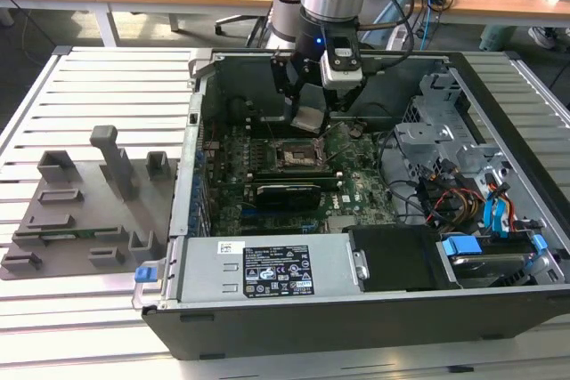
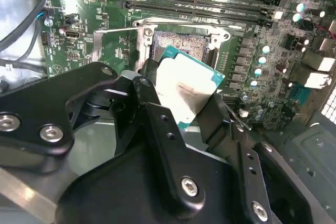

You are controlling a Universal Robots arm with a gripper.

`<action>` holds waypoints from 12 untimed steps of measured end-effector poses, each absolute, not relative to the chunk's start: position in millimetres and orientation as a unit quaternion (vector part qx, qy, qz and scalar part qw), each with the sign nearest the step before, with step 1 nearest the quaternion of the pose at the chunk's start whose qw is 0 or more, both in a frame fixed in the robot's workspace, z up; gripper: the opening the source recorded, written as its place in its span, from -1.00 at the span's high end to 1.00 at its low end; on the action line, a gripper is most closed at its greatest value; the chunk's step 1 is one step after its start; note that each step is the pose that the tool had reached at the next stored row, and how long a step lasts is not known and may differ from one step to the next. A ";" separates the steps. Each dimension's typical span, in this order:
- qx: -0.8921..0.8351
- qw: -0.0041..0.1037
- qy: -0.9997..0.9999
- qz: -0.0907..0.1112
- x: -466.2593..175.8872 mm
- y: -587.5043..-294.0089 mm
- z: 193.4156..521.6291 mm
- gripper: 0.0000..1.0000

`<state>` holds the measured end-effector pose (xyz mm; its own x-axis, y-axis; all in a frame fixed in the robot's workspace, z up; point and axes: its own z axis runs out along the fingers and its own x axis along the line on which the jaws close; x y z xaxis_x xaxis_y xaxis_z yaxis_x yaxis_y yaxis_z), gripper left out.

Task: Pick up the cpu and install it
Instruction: 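Place the cpu into insertion slot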

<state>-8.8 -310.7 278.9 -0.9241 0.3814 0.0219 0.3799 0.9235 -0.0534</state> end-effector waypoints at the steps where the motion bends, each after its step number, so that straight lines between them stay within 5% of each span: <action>1: -0.214 0.016 -0.976 0.024 -8.8 -310.7 278.9 -0.09; 12: -0.275 0.018 -0.961 0.024 -8.8 -310.7 278.9 -0.09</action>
